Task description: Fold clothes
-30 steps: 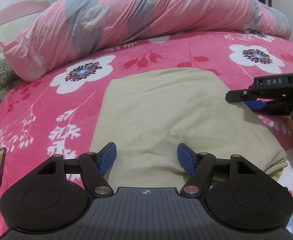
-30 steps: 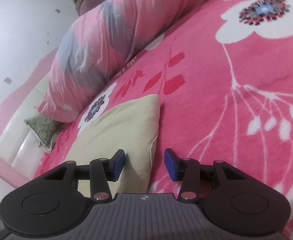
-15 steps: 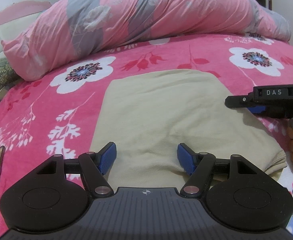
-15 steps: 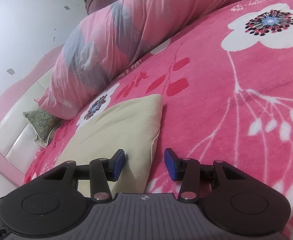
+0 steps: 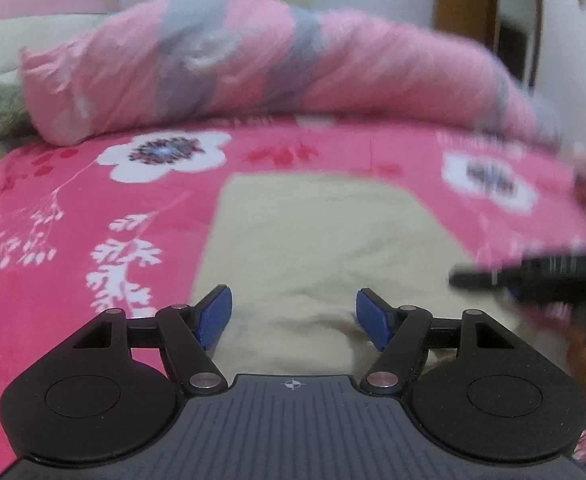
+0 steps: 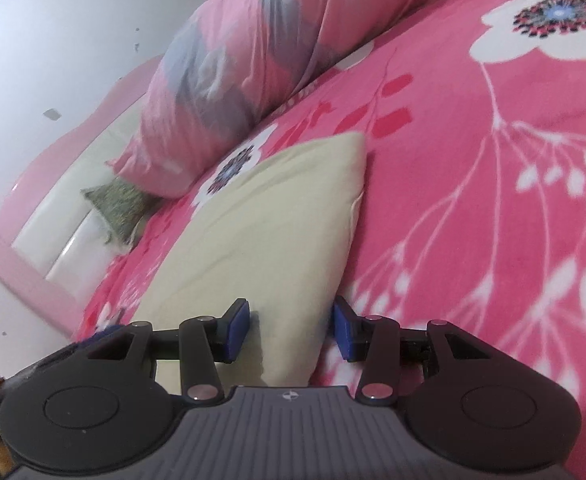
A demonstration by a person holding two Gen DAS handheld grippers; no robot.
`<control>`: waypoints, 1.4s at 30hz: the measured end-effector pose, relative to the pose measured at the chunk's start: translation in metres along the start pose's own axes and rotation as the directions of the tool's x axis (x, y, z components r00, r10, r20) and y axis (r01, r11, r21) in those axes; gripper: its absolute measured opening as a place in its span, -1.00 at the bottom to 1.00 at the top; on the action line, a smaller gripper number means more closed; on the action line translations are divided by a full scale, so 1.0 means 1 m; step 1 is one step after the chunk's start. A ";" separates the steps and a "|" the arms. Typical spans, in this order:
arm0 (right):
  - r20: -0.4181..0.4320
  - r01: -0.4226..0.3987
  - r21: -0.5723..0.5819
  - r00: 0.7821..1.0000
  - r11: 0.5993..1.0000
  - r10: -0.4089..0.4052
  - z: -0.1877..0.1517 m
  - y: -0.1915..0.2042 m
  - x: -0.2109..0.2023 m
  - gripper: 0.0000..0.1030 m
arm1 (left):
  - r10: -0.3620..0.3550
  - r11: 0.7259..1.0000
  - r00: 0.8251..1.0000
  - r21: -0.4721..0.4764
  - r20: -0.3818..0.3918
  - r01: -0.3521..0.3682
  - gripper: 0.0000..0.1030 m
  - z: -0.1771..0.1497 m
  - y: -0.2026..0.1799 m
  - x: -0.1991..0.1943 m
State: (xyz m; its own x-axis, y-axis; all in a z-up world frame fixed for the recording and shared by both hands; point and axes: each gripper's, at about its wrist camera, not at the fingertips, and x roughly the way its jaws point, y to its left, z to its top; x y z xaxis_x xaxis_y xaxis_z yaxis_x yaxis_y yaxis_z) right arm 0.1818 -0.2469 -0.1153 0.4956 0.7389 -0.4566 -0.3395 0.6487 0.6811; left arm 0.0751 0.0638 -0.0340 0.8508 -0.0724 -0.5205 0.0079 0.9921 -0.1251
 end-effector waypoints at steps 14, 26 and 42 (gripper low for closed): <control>-0.061 -0.117 0.167 0.990 0.979 0.129 0.009 -0.016 0.000 -0.05 | -0.381 0.779 0.922 -0.563 -0.074 0.277 0.50 -0.002 0.110 0.069; -0.128 -0.162 0.321 0.969 0.933 0.212 0.029 -0.027 0.038 -0.03 | -0.472 0.739 0.879 -0.576 -0.071 0.351 0.58 -0.002 0.114 0.088; -0.022 -0.069 0.391 0.996 0.918 0.085 0.025 -0.036 -0.007 -0.21 | -0.458 0.773 0.884 -0.531 -0.089 0.347 0.56 -0.006 0.111 0.084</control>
State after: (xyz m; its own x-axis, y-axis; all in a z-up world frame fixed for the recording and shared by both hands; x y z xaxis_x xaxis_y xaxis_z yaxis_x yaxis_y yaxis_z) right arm 0.2102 -0.2794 -0.1225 0.4470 0.7951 -0.4099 -0.0333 0.4727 0.8806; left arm 0.1447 0.1673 -0.0964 0.7022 -0.5277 -0.4779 0.0225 0.6874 -0.7260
